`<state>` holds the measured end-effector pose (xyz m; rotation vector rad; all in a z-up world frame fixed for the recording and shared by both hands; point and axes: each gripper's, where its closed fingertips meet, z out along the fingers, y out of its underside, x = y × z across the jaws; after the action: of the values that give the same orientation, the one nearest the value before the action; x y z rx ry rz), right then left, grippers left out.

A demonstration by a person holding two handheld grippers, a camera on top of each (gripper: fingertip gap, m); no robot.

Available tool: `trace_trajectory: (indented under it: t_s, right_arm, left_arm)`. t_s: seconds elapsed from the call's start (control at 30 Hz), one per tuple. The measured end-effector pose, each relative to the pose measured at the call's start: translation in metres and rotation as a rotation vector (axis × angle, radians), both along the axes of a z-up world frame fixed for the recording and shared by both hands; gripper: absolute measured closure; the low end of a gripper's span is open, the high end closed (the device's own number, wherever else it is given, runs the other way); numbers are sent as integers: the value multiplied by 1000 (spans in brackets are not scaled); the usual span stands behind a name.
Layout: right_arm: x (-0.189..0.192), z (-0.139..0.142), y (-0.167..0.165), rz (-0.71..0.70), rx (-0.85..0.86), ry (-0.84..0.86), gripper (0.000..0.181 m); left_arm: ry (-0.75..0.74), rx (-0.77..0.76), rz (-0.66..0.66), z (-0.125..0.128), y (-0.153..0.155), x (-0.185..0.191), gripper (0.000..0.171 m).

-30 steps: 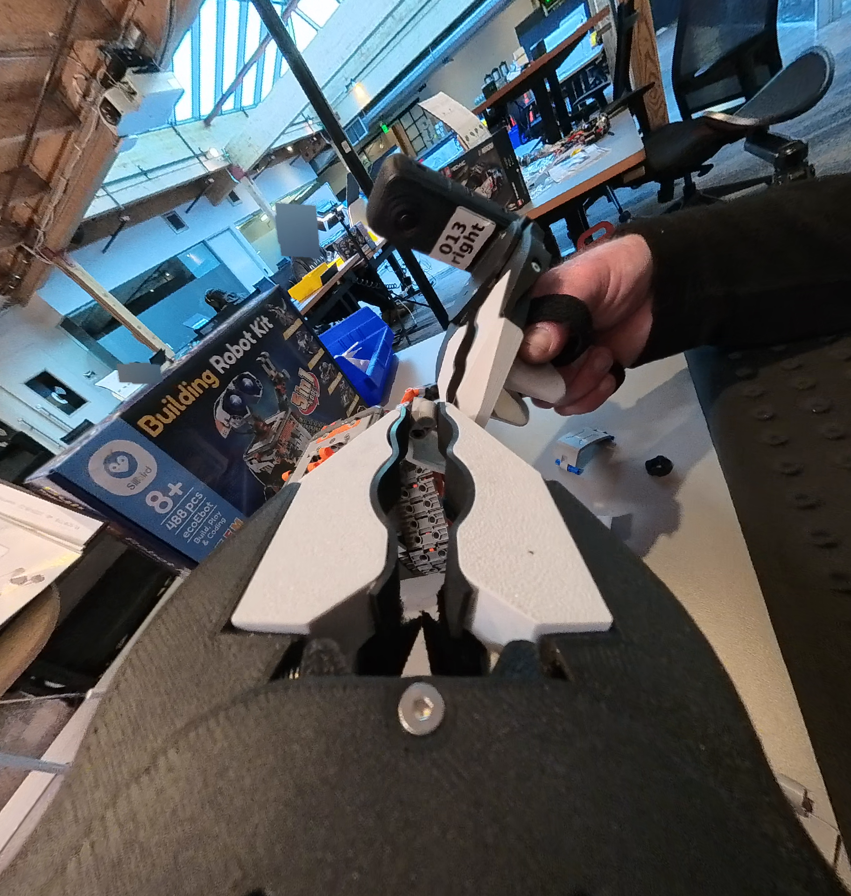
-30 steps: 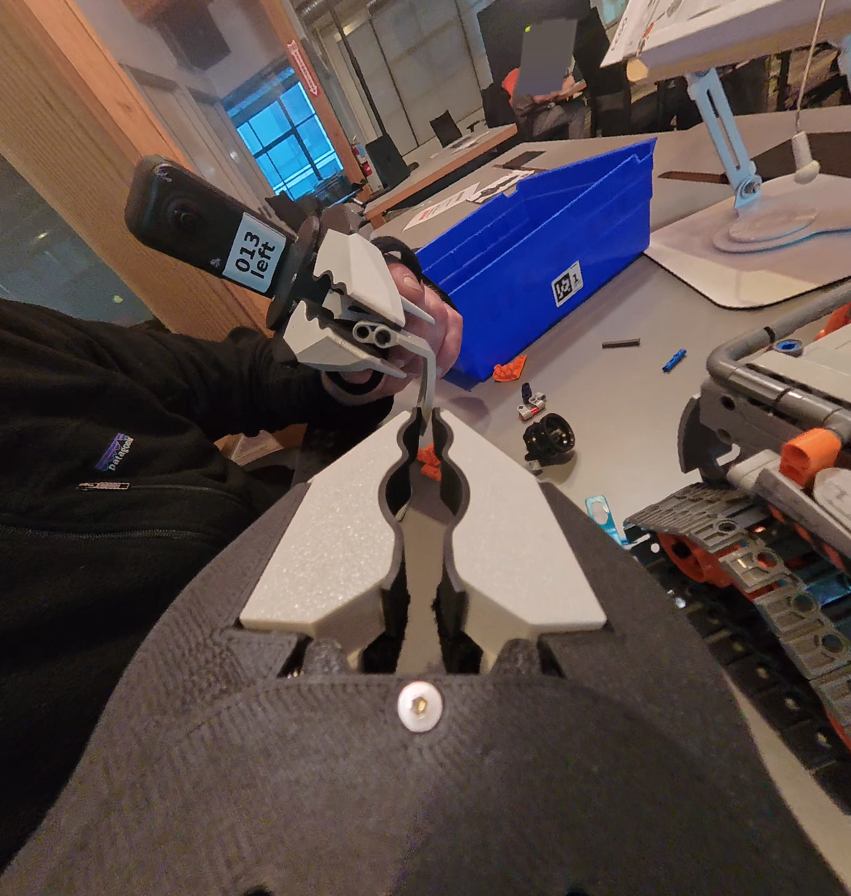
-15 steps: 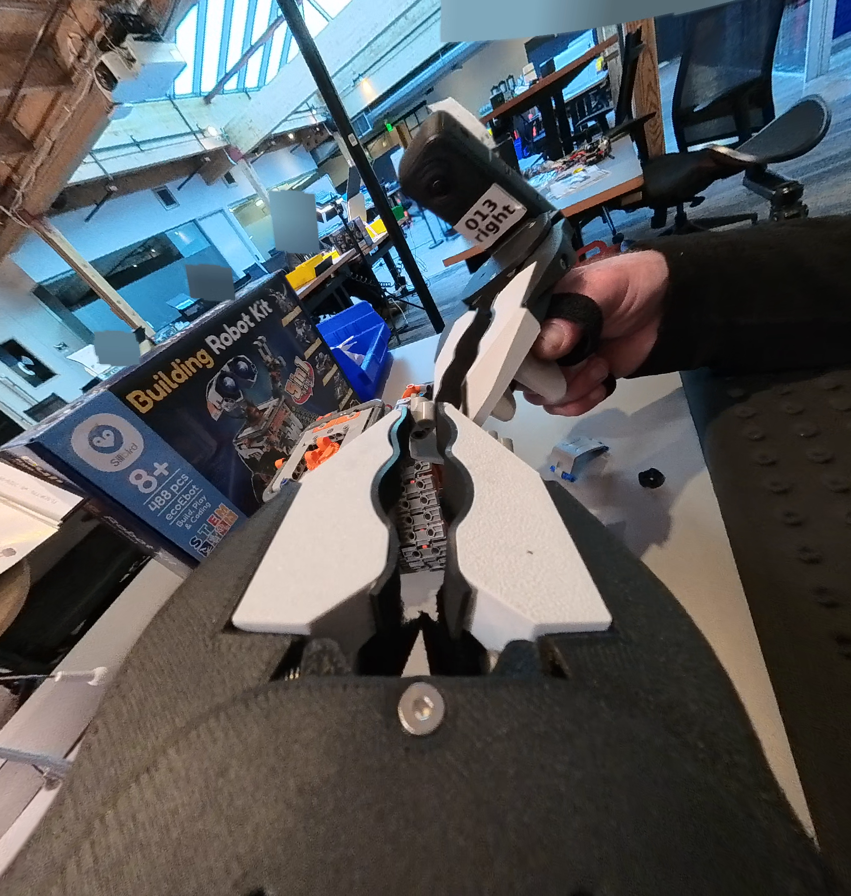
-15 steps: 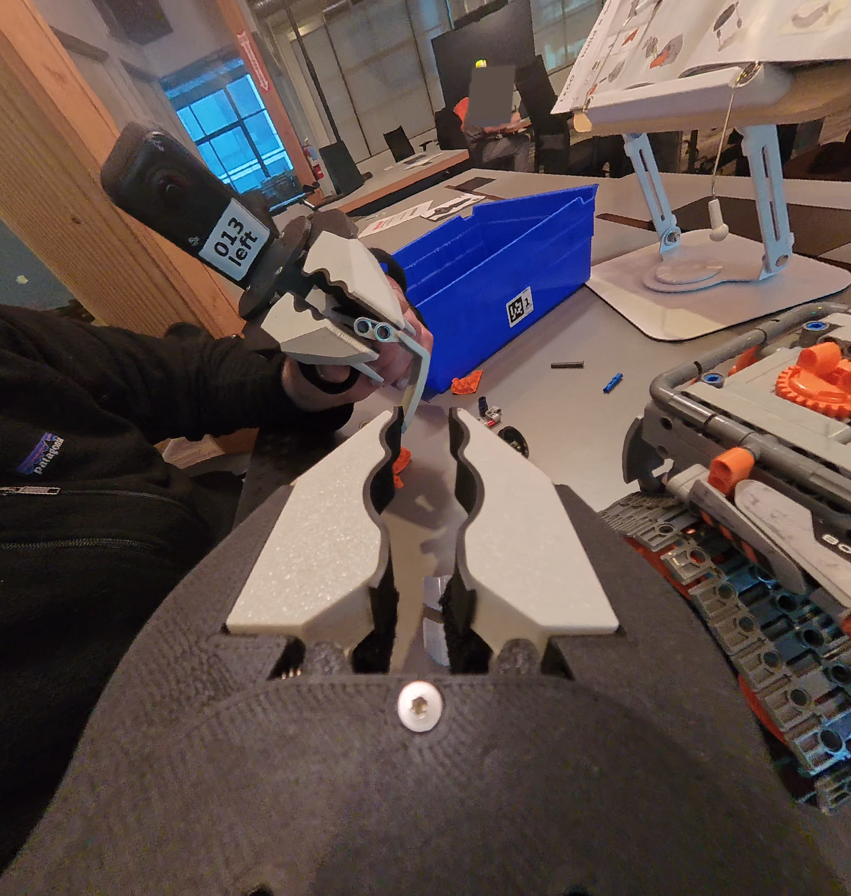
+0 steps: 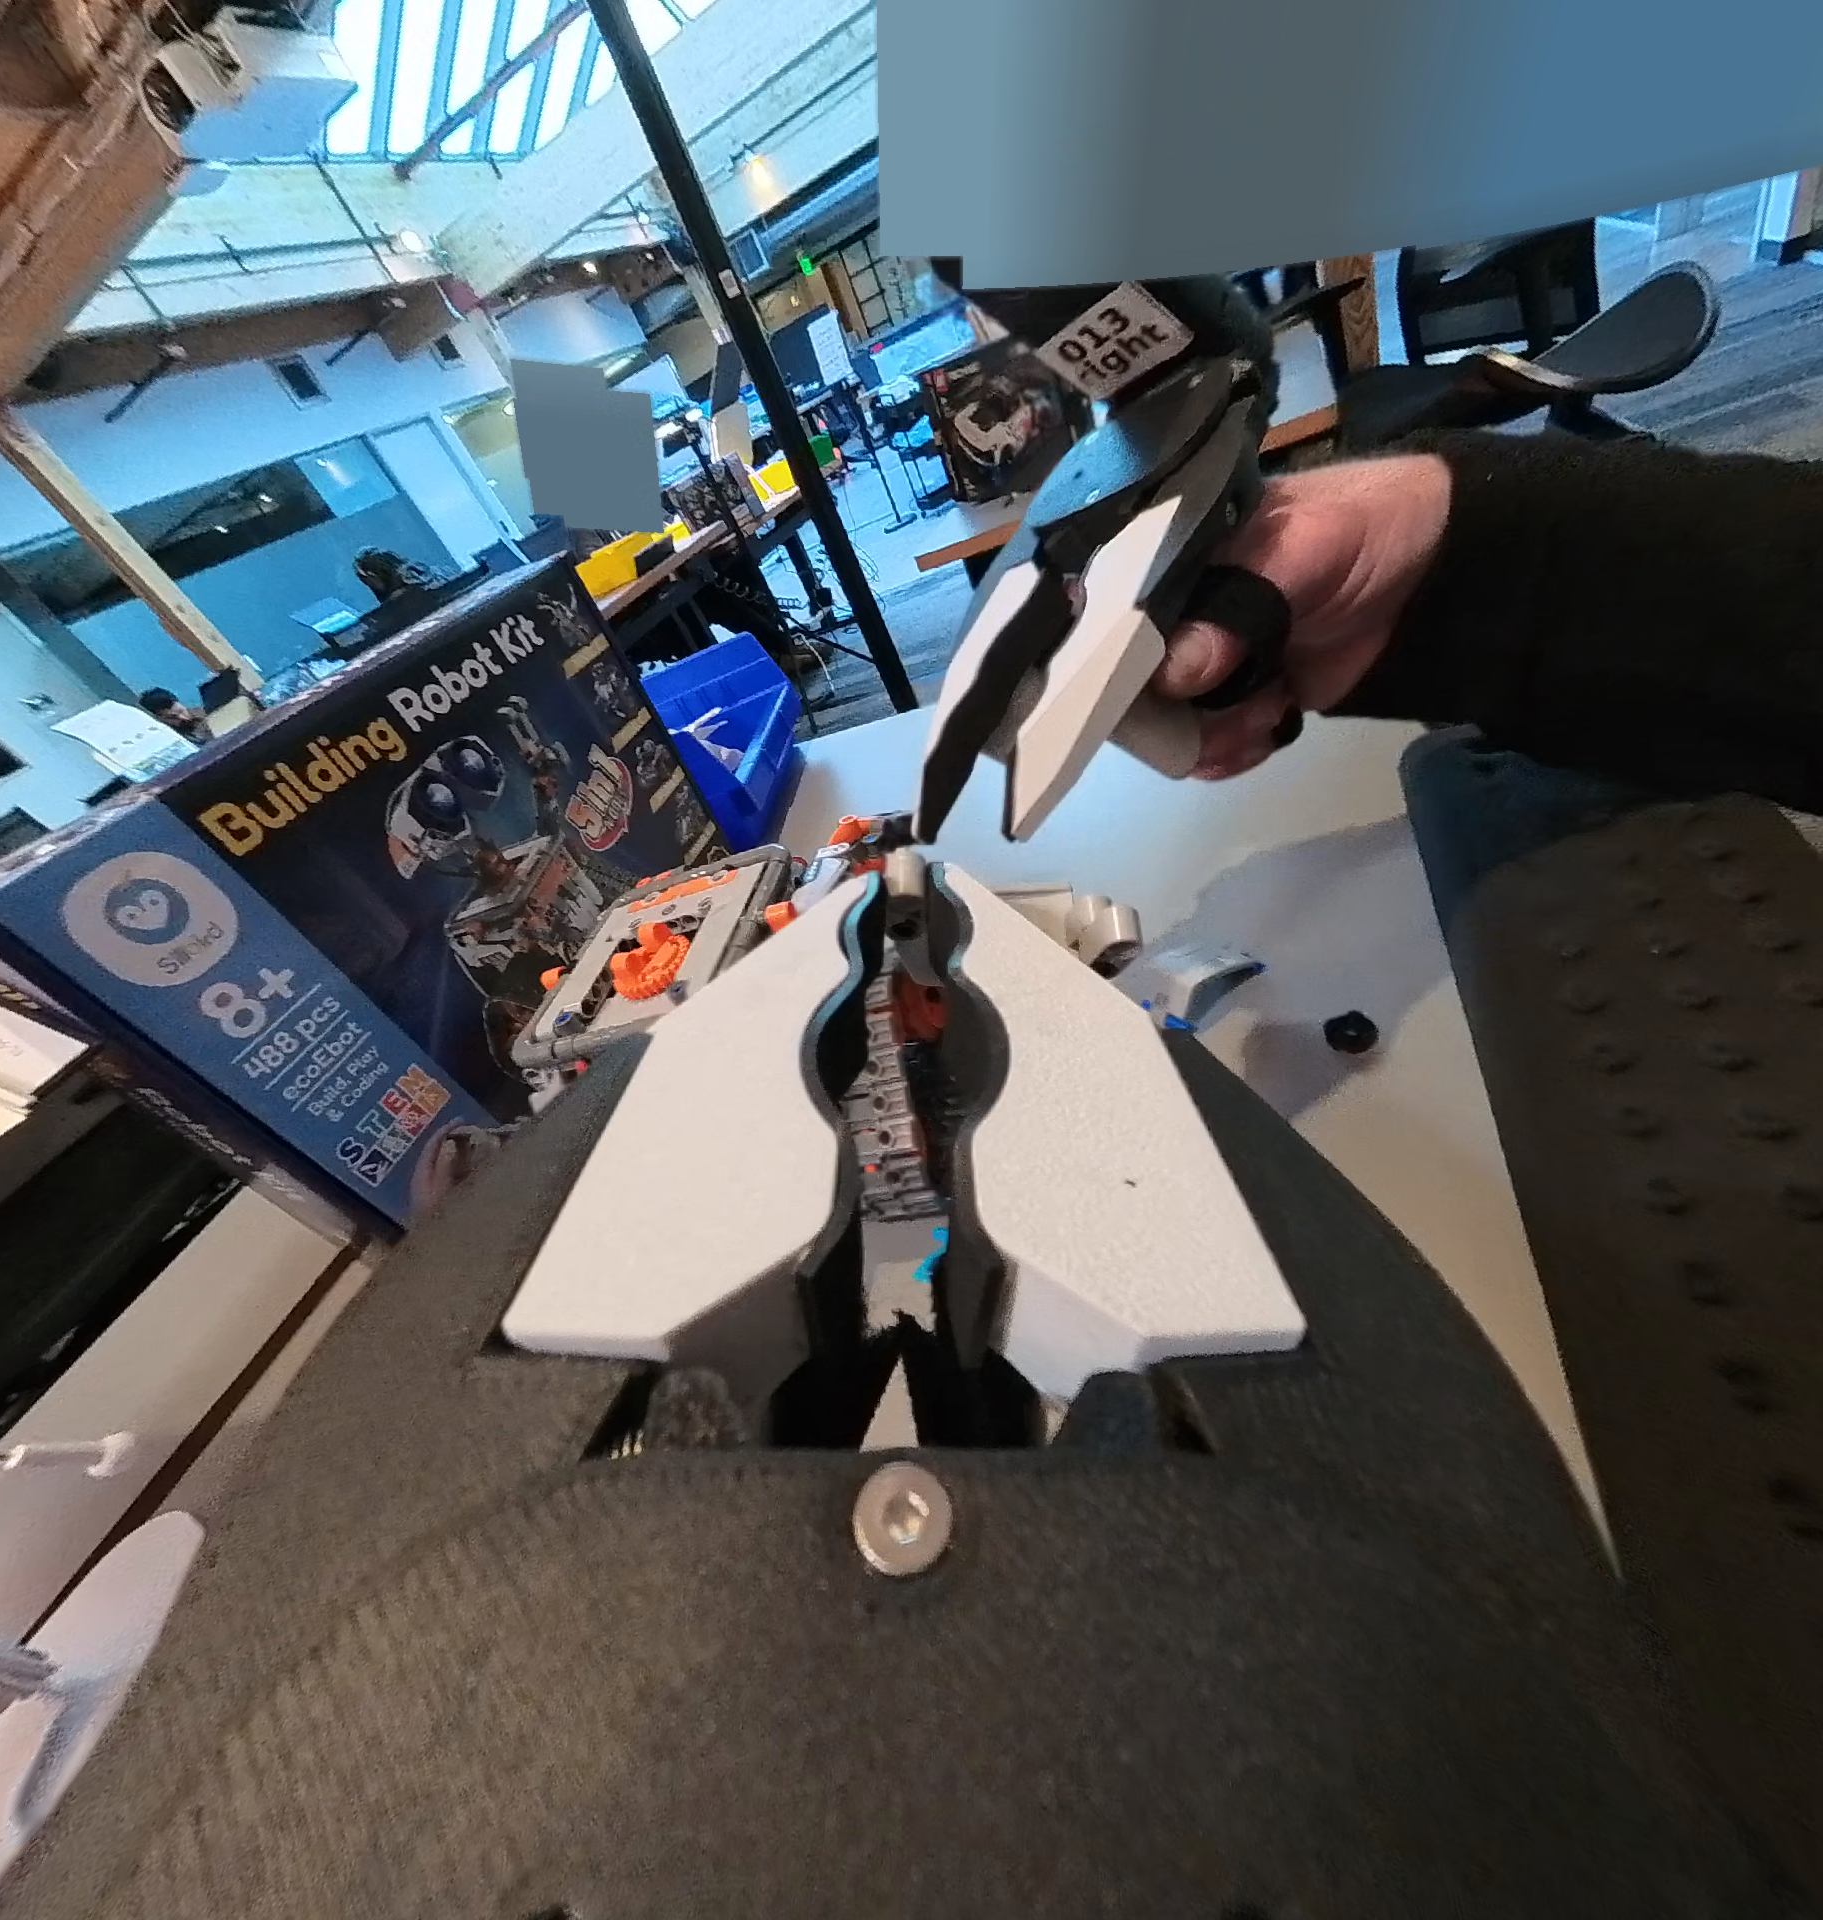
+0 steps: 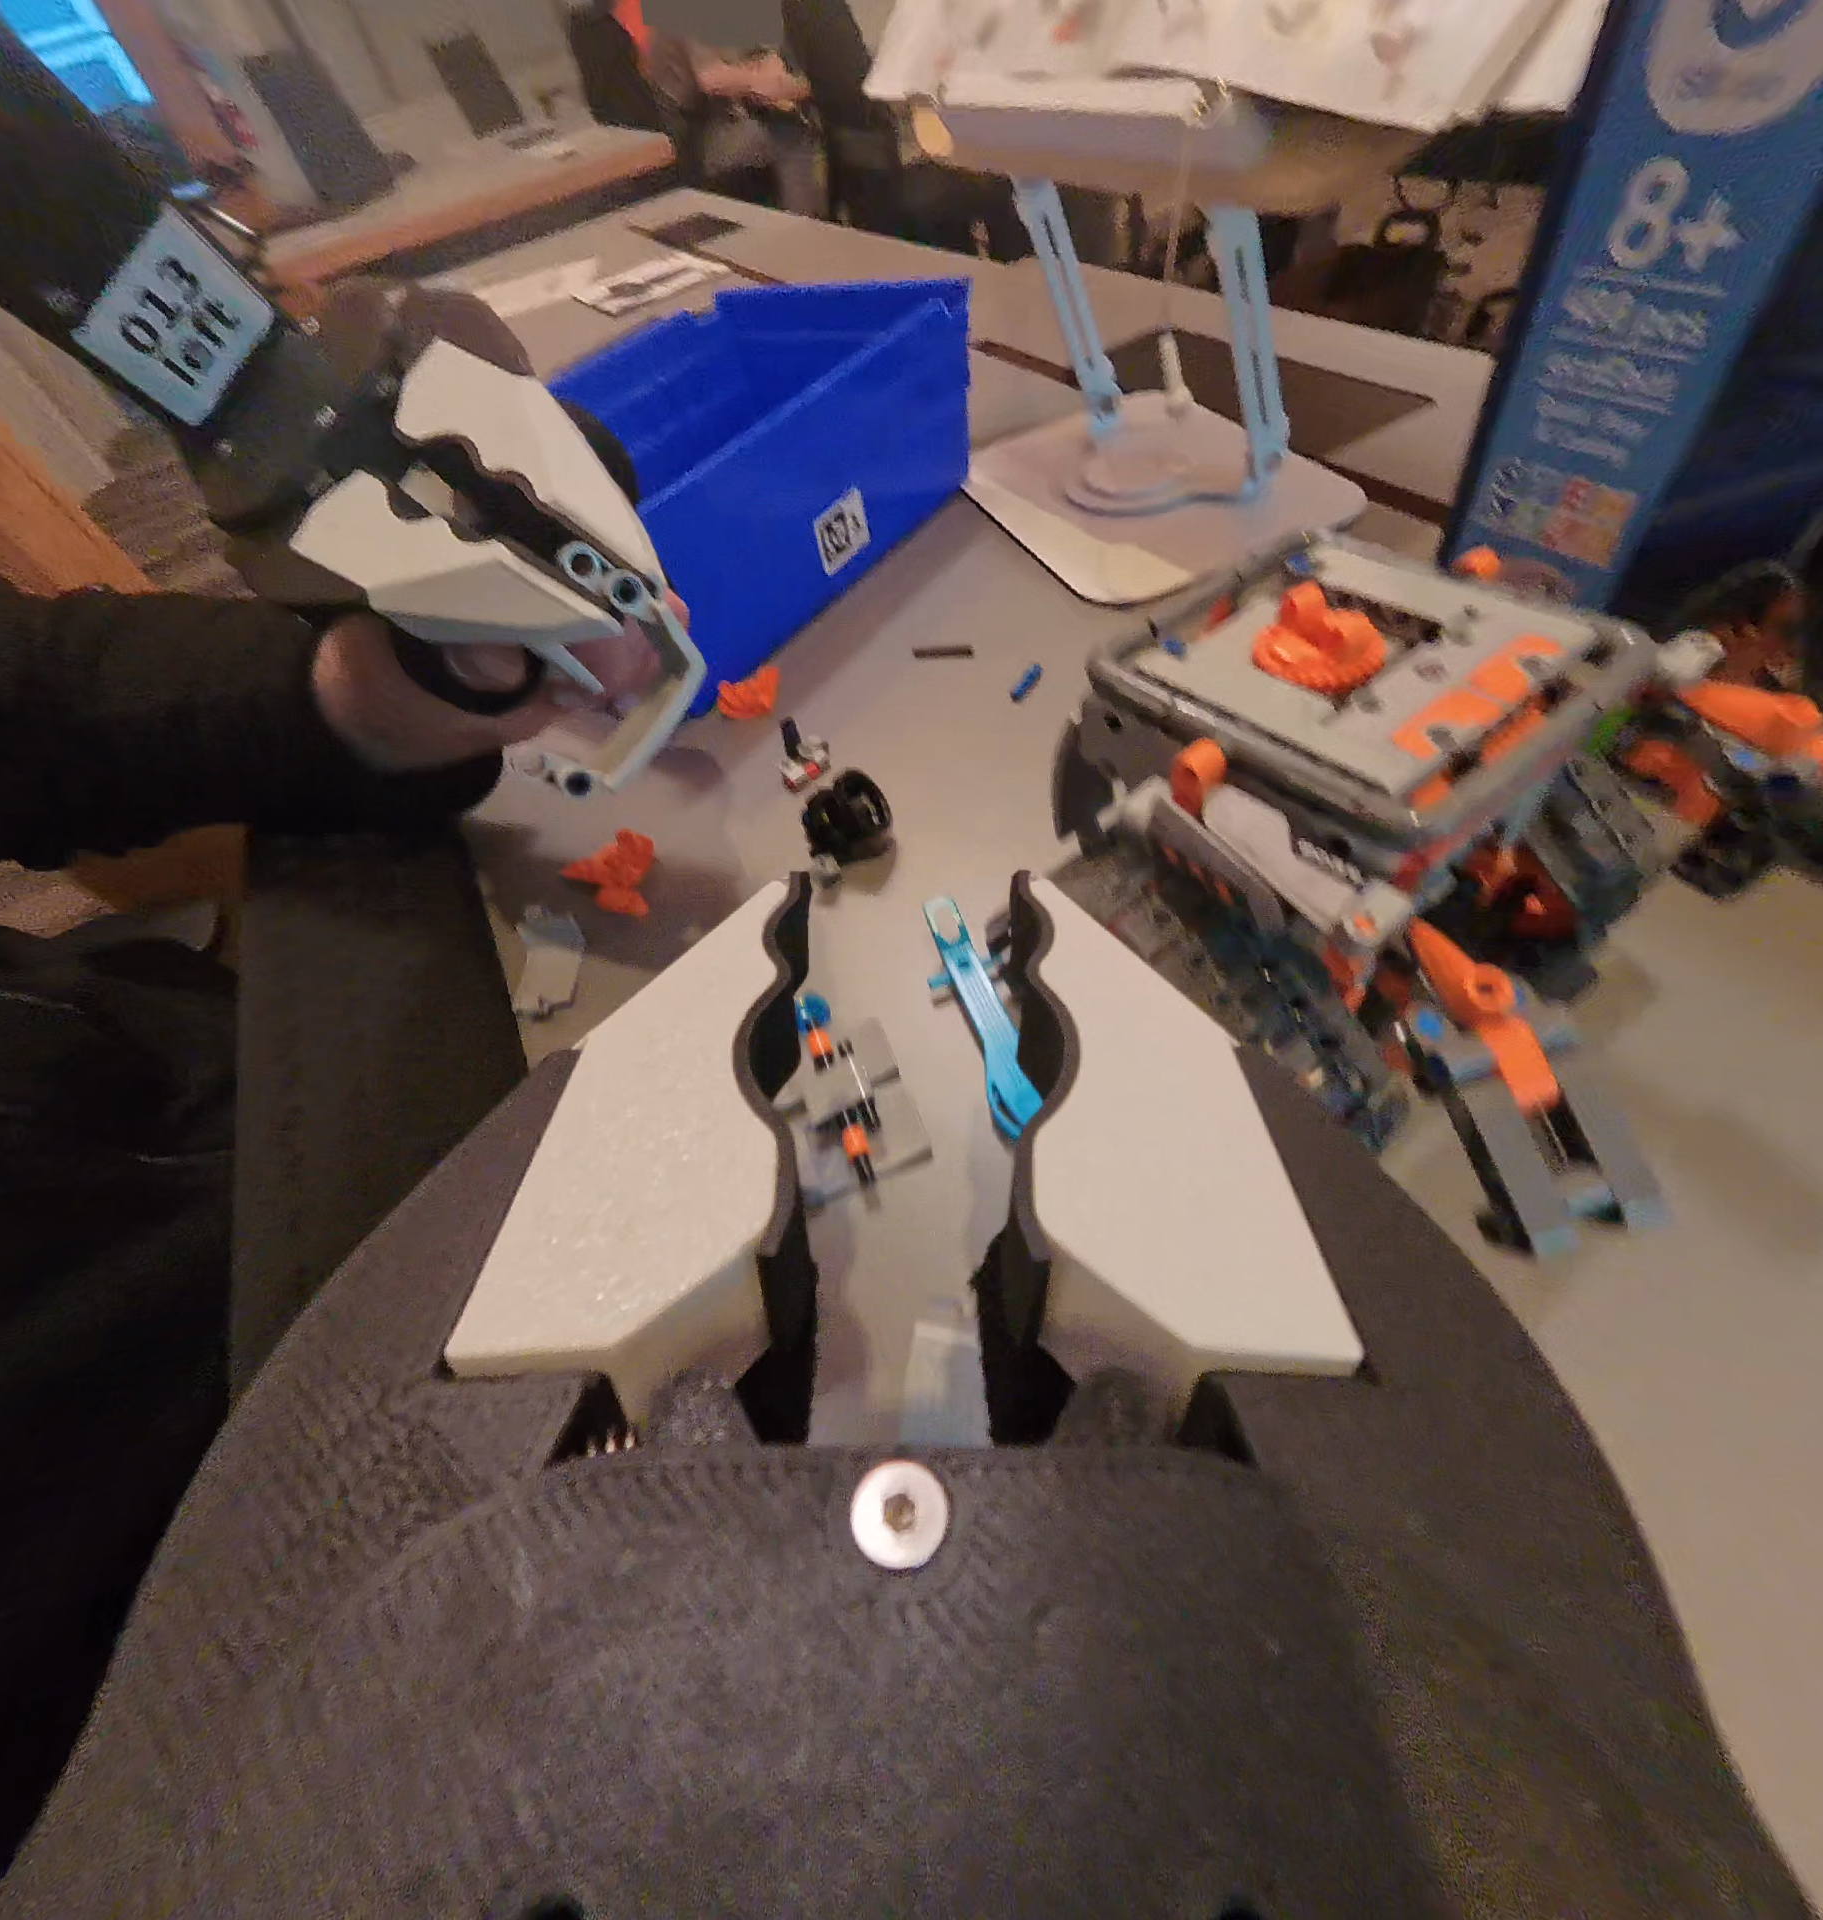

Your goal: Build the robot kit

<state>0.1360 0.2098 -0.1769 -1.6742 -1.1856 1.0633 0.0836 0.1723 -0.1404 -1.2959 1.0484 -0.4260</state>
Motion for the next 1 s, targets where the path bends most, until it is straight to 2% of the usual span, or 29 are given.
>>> trace_trajectory:
  t_s: [0.1,0.2,0.37,0.5,0.57,0.67,0.73,0.83,0.93,1.0]
  right_arm:
    - [28,-22,4,-80,-32,-71,142]
    - [52,-57,4,-144,-61,-197,141]
    - [61,-93,-11,-89,-180,-296,148]
    - [61,-109,-21,-19,-258,-351,159]
    - [58,-114,-23,6,-284,-355,158]
    - [58,-122,-26,30,-294,-384,170]
    - [55,-119,-30,62,-297,-367,179]
    - [48,-104,-31,86,-297,-277,181]
    - [34,-68,-39,132,-253,-115,181]
    - [21,-32,-50,189,-222,58,181]
  left_arm:
    - [6,-18,-10,-5,0,3,166]
    - [22,-39,-22,-12,-1,6,167]
    - [69,-48,-39,-26,-3,13,167]
    - [111,-48,-38,-36,-3,17,167]
    - [126,-48,-38,-40,-3,18,167]
    - [137,-58,-44,-45,-2,20,167]
    - [149,-63,-48,-49,-2,21,167]
    - [154,-74,-52,-54,-1,22,167]
    - [163,-64,-46,-55,-1,21,167]
    - [160,-56,-39,-54,0,20,167]
